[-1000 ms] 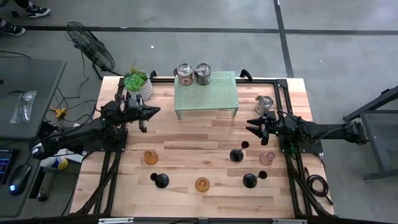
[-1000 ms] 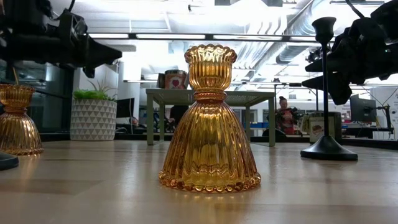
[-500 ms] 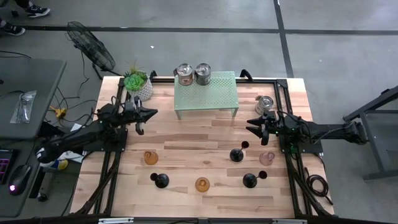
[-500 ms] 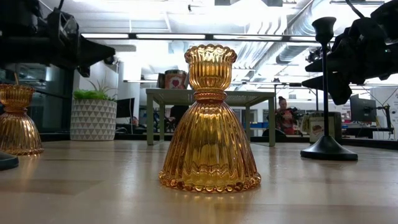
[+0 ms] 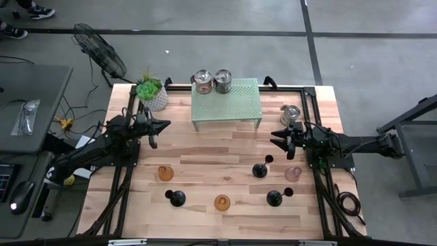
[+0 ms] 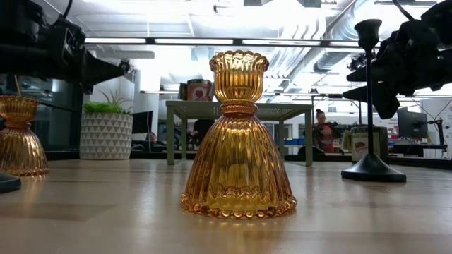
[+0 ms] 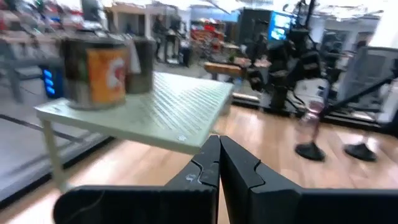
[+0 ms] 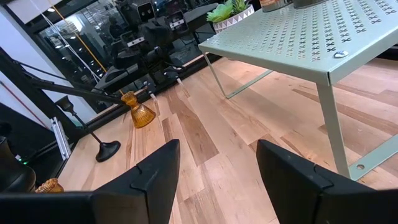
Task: Pick & Place candle stick holders
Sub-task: Put the silver scented candle on the shelf
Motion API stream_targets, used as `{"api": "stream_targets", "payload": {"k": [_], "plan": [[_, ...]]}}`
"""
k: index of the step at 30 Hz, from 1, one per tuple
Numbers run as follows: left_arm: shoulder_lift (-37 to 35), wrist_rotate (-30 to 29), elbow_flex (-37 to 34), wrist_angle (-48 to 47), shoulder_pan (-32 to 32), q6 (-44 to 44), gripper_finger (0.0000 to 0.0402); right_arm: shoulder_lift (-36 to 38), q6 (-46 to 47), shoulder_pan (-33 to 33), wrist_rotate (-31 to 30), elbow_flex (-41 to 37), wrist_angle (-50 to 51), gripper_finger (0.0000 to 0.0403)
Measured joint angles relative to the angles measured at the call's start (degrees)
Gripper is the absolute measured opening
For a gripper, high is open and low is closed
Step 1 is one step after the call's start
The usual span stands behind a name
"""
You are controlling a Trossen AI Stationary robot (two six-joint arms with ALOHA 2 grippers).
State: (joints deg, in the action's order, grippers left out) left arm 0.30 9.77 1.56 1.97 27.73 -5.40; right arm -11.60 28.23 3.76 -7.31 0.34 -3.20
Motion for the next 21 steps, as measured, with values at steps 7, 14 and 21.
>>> {"api": "stream_targets", "payload": {"k": [7,14,21], "plan": [[0.2,-2.6,0.0,-1.5,0.0,0.9,0.0,0.0,0.0,0.0,0.0,0.0,0.0,0.0206],[0.3,-2.9,-0.1,-1.9,-3.5,0.4,0.0,0.0,0.0,0.0,0.0,0.0,0.0,0.0206],[0.3,-6.1,-0.1,-2.5,-6.5,0.4,0.0,0.0,0.0,0.0,0.0,0.0,0.0,0.0206]]}}
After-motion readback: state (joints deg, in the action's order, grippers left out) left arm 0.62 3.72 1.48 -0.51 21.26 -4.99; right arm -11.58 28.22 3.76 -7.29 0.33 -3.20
